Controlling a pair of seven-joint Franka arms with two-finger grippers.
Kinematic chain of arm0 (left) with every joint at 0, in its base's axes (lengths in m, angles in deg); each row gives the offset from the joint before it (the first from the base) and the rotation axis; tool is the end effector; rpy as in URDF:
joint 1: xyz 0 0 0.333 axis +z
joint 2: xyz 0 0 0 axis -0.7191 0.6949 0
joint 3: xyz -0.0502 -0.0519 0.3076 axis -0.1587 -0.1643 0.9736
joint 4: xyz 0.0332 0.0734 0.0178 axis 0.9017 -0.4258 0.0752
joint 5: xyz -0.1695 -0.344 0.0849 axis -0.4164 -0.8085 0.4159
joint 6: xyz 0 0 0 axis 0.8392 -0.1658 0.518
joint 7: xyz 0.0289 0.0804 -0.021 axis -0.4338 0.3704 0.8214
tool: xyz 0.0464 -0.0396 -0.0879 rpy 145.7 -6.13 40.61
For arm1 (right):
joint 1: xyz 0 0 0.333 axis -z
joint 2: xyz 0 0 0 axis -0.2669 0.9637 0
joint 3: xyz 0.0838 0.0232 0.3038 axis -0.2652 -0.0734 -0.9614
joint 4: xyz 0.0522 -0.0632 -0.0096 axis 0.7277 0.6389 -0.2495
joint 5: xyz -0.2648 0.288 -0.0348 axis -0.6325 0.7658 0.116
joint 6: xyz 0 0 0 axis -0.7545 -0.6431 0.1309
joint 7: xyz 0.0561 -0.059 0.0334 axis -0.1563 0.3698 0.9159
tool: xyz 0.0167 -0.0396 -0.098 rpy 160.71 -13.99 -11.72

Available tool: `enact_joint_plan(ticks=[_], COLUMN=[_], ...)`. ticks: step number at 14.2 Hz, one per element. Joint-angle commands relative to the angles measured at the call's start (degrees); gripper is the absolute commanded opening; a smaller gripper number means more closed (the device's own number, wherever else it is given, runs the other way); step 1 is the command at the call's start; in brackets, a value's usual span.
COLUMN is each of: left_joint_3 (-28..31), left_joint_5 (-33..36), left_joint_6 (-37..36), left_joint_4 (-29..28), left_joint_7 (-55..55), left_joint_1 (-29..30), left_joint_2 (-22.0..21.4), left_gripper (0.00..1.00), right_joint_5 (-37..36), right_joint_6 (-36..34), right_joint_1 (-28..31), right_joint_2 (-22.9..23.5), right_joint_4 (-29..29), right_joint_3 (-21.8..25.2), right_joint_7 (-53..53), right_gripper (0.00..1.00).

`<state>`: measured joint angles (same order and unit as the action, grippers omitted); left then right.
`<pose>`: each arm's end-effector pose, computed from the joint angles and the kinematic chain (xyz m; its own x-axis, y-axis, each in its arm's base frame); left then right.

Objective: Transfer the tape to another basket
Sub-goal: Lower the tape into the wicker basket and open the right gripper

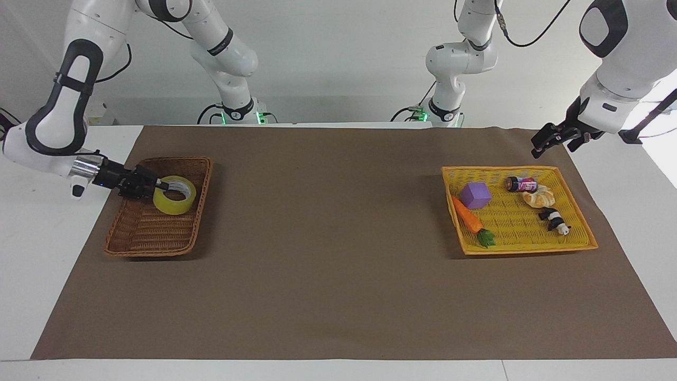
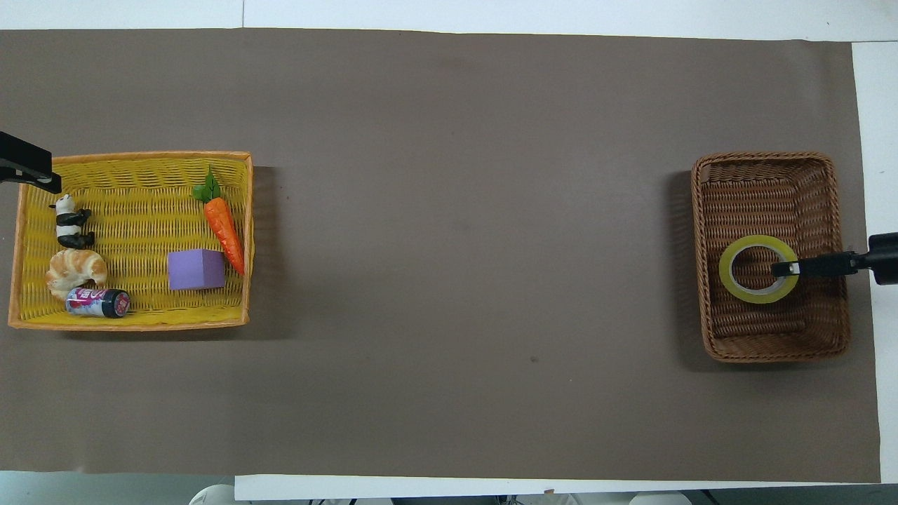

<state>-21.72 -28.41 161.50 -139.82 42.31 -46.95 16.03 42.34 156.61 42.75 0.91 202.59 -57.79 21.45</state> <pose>0.5583 -0.0301 0.6137 0.9941 0.0600 -0.0907 0.0569 -0.9977 -0.0361 0.4819 -0.2609 0.3062 0.9951 0.0957 0.0232 0.0845 -0.7079 -0.7012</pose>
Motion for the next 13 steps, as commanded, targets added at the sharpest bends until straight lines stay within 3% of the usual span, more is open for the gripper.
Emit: enact_joint_plan(ticks=[1, 6, 11, 13], left_joint_3=[0.13, 0.56, 0.65, 0.74], left_joint_5=[1.42, 1.42, 1.42, 1.51], left_joint_6=[0.09, -0.08, -0.08, -0.08], left_joint_4=[-3.55, -3.83, -3.83, -3.83], left_joint_7=[0.63, 0.8, 0.8, 0.8], left_joint_1=[-1.75, -0.96, -1.05, -0.96], left_joint_2=[-1.93, -2.03, -2.03, -2.03], left_gripper=[0.99, 0.99, 0.99, 0.99], right_joint_5=[-2.48, -10.21, -22.34, -26.9], right_joint_6=[1.01, 1.63, 4.36, 4.01], right_joint_1=[0.42, -3.61, -9.68, -13.27], right_joint_2=[-0.71, -4.04, -11.5, -15.1], right_joint_4=[-0.27, -3.34, -6.5, -6.95], right_joint_3=[-0.51, -0.69, -0.87, -0.87], right_joint_7=[1.55, 1.02, -4.68, -11.94], right_gripper=[1.0, 1.0, 1.0, 1.0])
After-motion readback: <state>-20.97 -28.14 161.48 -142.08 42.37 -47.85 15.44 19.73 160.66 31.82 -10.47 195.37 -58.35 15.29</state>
